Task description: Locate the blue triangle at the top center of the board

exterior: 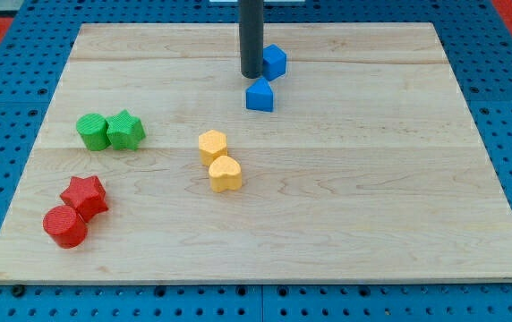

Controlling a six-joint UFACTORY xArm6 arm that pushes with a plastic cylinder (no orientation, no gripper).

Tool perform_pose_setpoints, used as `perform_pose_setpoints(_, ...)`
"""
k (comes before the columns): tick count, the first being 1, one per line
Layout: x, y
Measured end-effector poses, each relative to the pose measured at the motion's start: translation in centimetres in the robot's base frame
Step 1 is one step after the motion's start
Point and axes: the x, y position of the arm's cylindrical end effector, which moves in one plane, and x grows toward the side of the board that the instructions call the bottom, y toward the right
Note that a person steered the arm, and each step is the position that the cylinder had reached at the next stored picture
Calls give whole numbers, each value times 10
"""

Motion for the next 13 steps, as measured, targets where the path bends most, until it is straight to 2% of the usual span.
perform_pose_setpoints(1,-13,15)
perform_pose_setpoints(3,-57,91)
perform_pose_setpoints(4,-55,102)
perform_pose_setpoints(5,-24,92)
perform_pose_setpoints(7,60,111)
perform_pose_setpoints(8,77,77)
perform_pose_setpoints(10,47,13)
perform_pose_setpoints(11,92,18)
perform_pose_setpoints(12,84,-32)
perform_pose_setpoints(13,49,-12)
